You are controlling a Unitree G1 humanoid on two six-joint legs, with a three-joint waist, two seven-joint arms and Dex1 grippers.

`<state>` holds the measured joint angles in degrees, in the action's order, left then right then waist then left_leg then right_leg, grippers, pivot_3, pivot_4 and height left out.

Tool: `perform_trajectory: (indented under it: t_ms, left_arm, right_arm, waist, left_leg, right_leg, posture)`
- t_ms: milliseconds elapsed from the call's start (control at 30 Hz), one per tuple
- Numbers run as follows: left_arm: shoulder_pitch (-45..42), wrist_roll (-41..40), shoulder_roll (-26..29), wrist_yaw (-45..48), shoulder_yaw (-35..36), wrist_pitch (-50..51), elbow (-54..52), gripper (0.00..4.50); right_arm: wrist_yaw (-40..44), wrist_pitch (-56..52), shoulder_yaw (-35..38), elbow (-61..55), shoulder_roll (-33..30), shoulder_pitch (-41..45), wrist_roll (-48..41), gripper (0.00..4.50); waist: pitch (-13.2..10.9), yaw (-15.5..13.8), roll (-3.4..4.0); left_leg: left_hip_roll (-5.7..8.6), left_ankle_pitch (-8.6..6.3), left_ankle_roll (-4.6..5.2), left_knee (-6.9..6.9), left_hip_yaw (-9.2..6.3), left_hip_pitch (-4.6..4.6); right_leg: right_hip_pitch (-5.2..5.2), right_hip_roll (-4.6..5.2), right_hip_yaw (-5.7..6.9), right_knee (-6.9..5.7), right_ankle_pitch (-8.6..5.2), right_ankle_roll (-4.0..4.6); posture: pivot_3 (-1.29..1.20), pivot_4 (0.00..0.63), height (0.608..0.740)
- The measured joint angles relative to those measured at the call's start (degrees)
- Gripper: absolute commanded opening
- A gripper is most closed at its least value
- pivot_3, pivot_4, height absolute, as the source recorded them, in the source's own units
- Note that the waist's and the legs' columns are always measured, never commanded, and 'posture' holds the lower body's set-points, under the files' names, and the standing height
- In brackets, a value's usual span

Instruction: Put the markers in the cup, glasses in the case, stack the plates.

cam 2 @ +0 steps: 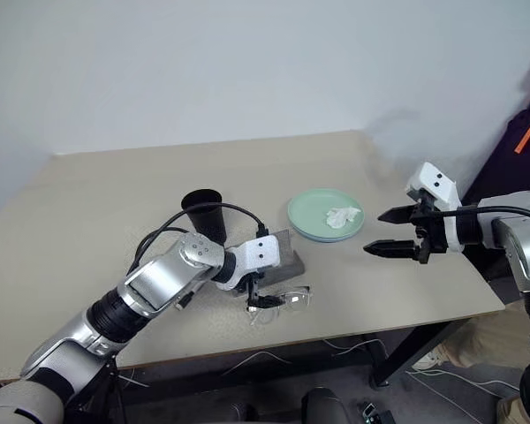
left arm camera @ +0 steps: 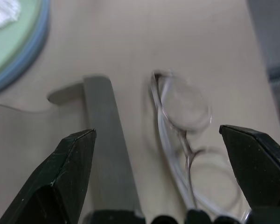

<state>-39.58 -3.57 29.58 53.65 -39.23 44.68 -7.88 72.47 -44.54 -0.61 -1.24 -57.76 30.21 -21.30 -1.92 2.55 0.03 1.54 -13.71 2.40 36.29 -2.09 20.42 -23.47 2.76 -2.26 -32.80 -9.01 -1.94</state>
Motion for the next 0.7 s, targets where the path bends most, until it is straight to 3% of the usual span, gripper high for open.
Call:
perform_trajectory:
  t_ms: [667,700]
  left_arm:
    - [-1.56,6.17,-4.32,3.61,-1.43,-5.41,7.61,4.50]
    - [-1.56,6.31,-4.37,3.86,-1.43,-5.41,7.70,4.33]
  right_arm:
    - [-3.56,0.09,2.00,-2.06,-0.02,-3.99,-1.76,4.49]
    - [-3.64,0.20,2.00,-1.99,-0.02,-3.99,-1.75,4.50]
  waist:
    - [0.00,-0.21,0.01]
    - [0.00,-0.20,0.01]
  left_leg:
    - [0.00,-0.01,0.03,0.06,-0.02,0.06]
    - [0.00,-0.01,0.03,0.07,-0.01,0.06]
  right_leg:
    - [0.00,0.01,0.00,-0.01,0.00,-0.01]
    - [0.00,0.01,0.00,-0.01,0.00,-0.01]
  posture:
    - [0.00,0.000,0.727]
    - [0.00,0.000,0.727]
